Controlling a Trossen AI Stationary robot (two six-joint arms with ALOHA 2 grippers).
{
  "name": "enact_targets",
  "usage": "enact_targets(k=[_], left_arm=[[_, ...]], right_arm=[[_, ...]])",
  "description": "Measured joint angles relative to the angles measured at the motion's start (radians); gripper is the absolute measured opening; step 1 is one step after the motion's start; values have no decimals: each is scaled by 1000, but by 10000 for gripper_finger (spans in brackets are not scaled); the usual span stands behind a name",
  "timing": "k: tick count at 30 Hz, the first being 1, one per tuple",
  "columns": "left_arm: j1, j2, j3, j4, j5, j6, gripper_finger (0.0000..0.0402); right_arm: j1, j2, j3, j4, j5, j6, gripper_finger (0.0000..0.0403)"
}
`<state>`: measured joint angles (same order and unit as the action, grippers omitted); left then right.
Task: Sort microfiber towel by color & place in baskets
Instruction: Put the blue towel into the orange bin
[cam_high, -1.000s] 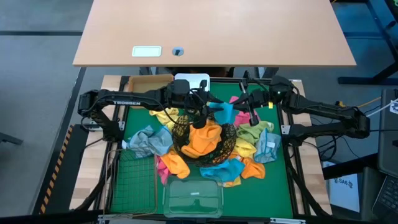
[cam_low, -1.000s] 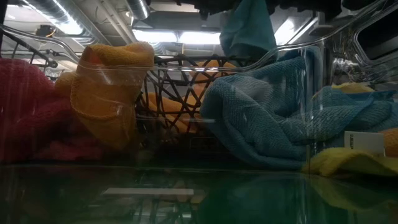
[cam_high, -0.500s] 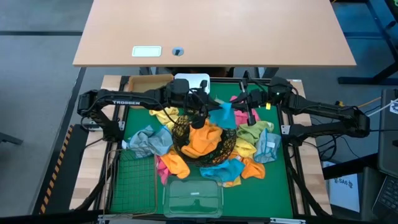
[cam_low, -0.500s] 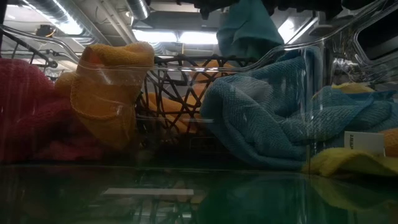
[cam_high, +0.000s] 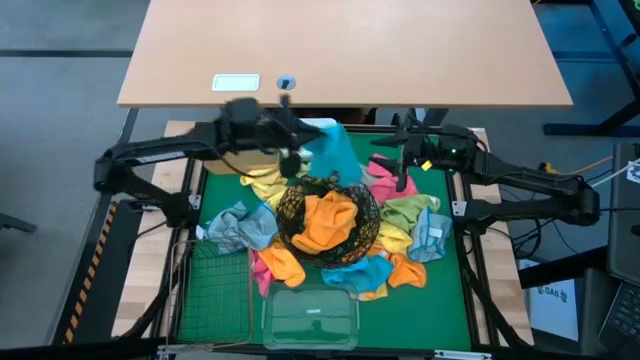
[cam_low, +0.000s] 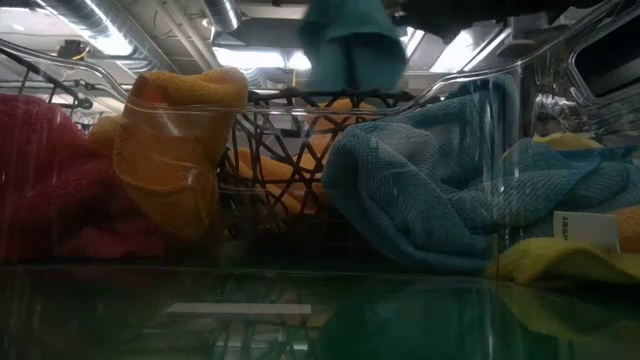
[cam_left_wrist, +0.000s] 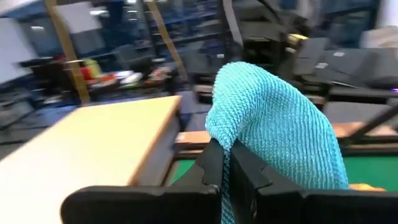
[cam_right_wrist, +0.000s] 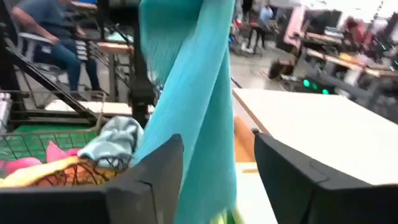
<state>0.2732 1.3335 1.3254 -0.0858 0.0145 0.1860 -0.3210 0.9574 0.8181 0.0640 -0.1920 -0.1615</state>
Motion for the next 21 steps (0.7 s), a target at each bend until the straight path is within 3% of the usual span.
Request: enact_targets(k=[11,18,21], left_arm=[[118,-249,1,-374,-225,-2,1],[239,-274,-5,-715,-357,-79,1],[299,-275,-69,-733,-380,-108,0]], right_arm=[[0,-39,0,-341,3,0,207],[0,-36,0,-437,8,0,207],[0,-36,0,-438,8,0,207]])
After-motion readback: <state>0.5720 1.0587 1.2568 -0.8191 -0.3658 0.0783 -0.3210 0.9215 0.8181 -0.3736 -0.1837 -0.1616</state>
